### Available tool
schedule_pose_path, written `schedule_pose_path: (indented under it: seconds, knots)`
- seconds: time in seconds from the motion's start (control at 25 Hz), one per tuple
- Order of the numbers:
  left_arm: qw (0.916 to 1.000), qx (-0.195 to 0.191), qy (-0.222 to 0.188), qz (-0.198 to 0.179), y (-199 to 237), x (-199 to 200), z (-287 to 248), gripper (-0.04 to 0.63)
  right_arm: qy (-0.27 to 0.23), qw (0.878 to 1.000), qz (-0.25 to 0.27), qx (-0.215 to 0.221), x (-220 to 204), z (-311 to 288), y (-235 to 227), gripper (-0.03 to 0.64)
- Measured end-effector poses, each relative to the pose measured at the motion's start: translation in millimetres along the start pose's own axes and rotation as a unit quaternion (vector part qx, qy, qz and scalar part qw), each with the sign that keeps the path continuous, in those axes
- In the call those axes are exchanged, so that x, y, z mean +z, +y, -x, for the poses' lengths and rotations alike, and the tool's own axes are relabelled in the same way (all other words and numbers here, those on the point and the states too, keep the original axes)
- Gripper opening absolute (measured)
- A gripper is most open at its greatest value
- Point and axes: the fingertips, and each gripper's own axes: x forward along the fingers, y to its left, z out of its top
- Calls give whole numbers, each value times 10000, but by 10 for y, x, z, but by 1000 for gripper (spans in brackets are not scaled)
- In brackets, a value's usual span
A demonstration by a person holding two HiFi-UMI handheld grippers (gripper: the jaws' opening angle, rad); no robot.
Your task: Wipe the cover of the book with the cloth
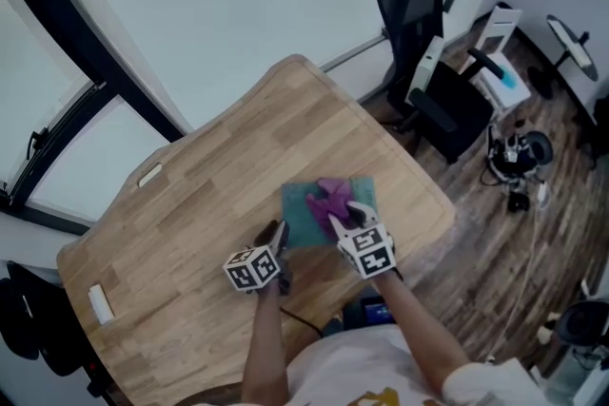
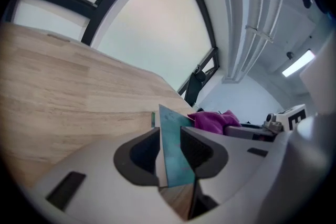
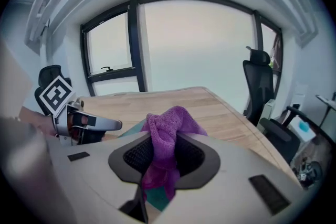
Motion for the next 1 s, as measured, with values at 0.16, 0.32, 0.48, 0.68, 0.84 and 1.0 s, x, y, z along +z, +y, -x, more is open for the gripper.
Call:
schedule_pose_path:
  seconds: [0.16, 0.32, 0.48, 0.68, 0.84, 1.0]
  knots:
    - [9974, 229, -324, -595, -178, 162, 200, 121, -422, 9975, -100, -555, 82, 317, -154, 98]
    - [9928, 257, -580, -1012, -428, 269, 410, 120, -634, 9935, 123, -942, 154, 620, -114, 98]
    - [9849, 369, -901, -1430, -701, 359, 614, 0, -1096, 9886, 297, -990, 344, 918, 22, 98]
    - [9747, 383, -1139, -1884, -1055, 379, 823, 0, -1323, 9871, 317, -839, 447, 1243, 156, 98]
    - [9658, 491, -1384, -2137, -1267, 402, 955, 0, -1592, 9836, 294, -789, 473, 1436, 135, 98]
    - [9586, 548, -1629, -2273, -1532, 440, 1111, 0, -1745, 9818, 162, -732, 478, 1702, 98, 98]
